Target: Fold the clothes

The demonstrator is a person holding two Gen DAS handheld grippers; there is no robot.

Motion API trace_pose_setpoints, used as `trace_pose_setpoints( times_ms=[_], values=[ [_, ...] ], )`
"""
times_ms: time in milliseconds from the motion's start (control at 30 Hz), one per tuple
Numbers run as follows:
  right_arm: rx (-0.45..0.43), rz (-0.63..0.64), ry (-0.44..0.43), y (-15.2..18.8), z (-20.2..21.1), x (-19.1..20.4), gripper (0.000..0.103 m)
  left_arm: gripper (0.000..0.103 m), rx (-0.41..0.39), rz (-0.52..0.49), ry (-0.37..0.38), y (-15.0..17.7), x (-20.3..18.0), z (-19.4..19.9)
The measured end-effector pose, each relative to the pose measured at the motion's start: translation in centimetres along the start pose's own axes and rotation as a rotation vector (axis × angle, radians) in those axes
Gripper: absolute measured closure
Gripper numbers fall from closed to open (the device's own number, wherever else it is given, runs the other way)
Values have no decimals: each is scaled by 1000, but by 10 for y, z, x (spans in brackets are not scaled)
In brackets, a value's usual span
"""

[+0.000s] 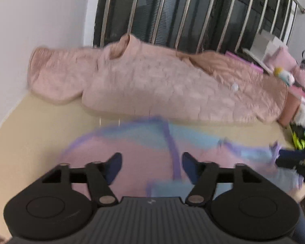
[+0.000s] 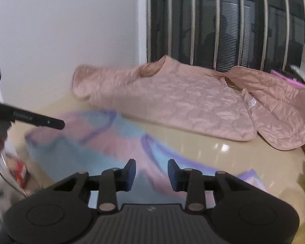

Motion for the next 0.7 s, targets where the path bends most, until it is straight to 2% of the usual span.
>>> trace_pose_setpoints(
  times_ms=[100, 200, 333, 367, 400, 433, 500, 600, 700],
  values=[
    [73, -96, -58, -17, -41, -5, 71, 26, 19, 28, 51, -30, -1, -26],
    [140, -136, -33, -22, -79, -4, 73, 39, 86, 115, 48, -43, 3, -73],
    [155, -125, -14, -23, -104, 5, 73, 42, 103, 200, 63, -49, 3, -109],
    [170, -121, -14, -22, -110, 8, 74, 46, 122, 207, 52, -47, 4, -118],
    [171, -117, -10, -21, -112, 9, 83, 58, 115, 203, 25, -45, 4, -122],
    [160, -113, -2, -21, -110, 9, 98, 74, 110, 203, 4, -44, 5, -125],
    [140, -105, 13, -21, -107, 10, 100, 101, 106, 243, 5, -43, 10, -125],
    [98, -89, 40, -21, -100, 11, 100, 102, 67, 304, 31, -39, 17, -115],
    [13, -49, 68, -24, -78, 16, 100, 102, 9, 368, 93, -39, 16, -89]
  ],
)
Point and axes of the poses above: each gripper's, at about its wrist camera, not at the fingertips, and z roughly against the way its jaws point, x to its left, y to its underside, the point moved 5 cm from there along -z, roughly the way its jaws point, and after that the axes turned 9 degrees about y, right-handed, at the moved point
